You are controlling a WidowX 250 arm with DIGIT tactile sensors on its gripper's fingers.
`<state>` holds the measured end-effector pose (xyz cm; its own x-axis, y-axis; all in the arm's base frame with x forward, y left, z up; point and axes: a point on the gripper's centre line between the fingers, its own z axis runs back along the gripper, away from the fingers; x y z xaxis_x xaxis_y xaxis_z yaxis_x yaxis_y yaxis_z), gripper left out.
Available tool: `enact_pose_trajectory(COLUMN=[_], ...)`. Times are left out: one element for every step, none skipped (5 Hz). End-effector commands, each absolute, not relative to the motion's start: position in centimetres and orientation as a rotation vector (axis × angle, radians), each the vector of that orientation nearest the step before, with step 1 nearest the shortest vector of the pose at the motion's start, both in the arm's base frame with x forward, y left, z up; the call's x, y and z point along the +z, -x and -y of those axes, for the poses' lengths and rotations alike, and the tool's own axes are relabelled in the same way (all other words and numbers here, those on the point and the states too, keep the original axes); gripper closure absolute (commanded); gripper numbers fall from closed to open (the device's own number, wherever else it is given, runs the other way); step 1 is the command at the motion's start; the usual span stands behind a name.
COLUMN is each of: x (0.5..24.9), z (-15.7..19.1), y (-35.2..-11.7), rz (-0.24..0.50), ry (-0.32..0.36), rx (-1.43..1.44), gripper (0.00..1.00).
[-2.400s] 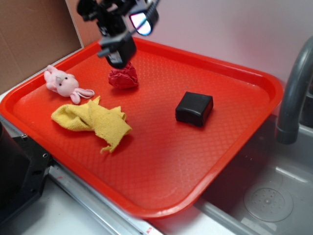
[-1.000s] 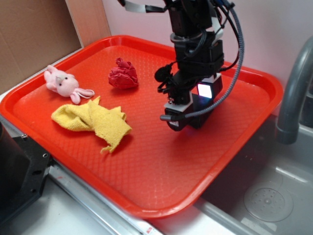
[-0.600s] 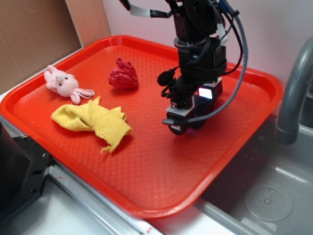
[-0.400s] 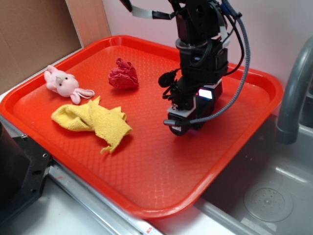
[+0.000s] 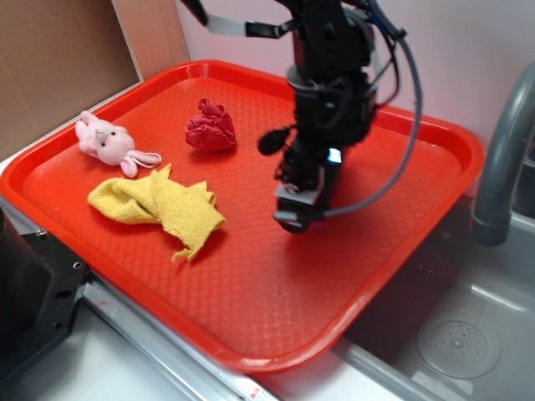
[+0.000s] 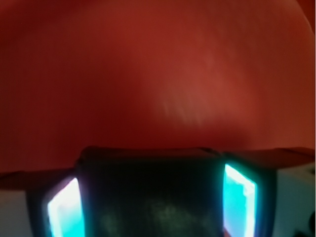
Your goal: Grab the black box.
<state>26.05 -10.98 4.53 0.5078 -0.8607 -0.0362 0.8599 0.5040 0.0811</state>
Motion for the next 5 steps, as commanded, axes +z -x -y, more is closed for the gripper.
enact_pose_trajectory(x=[13.0,14.9,16.5,17.0,16.4], z=[5.7,3.3,1.4,1.3,2.5], y=[-25.4,-23.3,-21.0,-19.9,-20.4], rz=[0.023,0.045,0.088,0.085,0.08], ry=[-0.06,-0.054,-0.096,-0.104,-0.13], rx=[-0.546,-0.296,-0.044,0.206,0.195], gripper=[1.0,1.0,1.0,1.0,1.0])
